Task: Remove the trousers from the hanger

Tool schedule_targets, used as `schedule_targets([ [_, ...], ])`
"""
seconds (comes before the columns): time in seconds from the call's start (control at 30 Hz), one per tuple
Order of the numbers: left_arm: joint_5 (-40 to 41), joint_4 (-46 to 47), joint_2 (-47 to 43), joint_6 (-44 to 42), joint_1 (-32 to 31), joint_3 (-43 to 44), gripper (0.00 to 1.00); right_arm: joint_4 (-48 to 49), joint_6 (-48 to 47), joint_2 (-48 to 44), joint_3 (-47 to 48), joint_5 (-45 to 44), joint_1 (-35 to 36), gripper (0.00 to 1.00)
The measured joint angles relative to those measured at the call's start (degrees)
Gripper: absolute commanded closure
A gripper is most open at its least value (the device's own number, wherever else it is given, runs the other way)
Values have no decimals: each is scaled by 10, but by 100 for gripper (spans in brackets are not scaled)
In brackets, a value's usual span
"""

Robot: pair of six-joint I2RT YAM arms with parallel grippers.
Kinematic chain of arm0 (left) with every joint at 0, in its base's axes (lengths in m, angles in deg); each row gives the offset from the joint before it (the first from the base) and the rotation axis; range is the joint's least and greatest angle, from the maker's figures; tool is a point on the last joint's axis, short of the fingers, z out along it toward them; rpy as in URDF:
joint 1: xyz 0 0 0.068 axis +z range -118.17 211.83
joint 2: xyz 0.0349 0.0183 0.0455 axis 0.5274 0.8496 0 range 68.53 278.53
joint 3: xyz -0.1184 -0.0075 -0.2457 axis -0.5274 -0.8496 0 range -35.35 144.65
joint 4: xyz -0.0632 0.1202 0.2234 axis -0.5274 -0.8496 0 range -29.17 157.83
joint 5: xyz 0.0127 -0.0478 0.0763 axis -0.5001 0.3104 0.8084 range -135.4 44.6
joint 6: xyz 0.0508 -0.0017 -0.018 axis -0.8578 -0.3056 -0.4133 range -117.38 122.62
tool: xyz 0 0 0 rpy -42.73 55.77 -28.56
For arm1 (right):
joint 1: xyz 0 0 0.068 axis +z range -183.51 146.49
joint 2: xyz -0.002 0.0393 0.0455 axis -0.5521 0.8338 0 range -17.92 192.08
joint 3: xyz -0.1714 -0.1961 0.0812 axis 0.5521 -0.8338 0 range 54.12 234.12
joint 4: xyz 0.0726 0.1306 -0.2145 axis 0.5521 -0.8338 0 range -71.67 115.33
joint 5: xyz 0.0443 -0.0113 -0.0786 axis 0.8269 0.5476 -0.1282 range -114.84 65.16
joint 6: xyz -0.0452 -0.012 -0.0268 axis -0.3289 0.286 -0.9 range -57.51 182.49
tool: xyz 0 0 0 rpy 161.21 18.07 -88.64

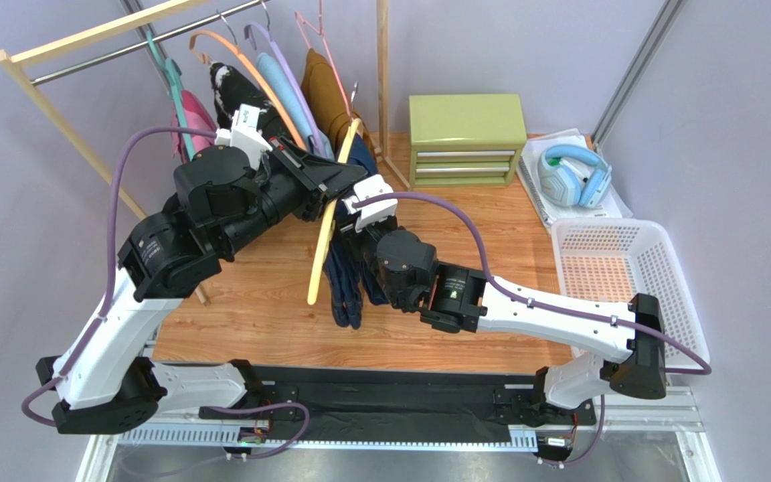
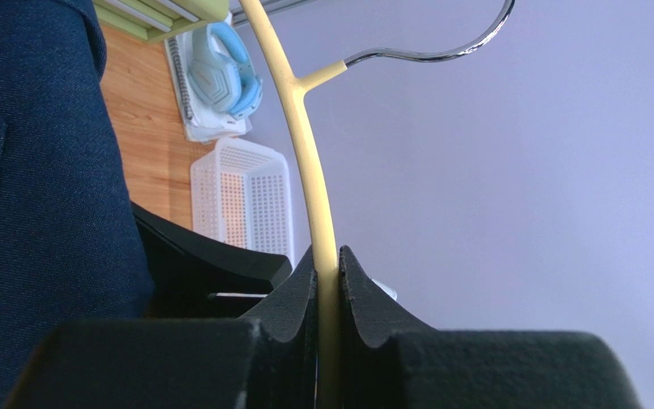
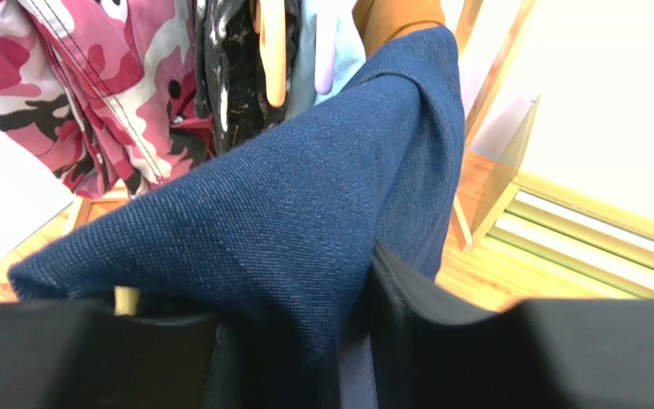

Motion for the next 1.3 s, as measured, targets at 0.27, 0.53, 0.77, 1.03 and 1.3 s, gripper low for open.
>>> schedule_targets([
  [0.27, 0, 2, -9, 7, 0, -7, 100, 34, -7, 2, -7, 1, -2, 100],
  [0.53, 7, 6, -14, 11, 0, -16, 100, 37, 5, -1, -6, 2, -2, 100],
  [0.77, 12, 18, -19, 19, -2, -24, 100, 27, 25, -17, -5, 0, -3, 100],
  [1.03, 23, 21, -28, 22, -5, -35, 100, 22, 35, -25, 23, -10, -4, 100],
  [1.3, 32, 23, -32, 25, -5, -43, 100, 22, 34, -58, 49, -35, -10, 100],
])
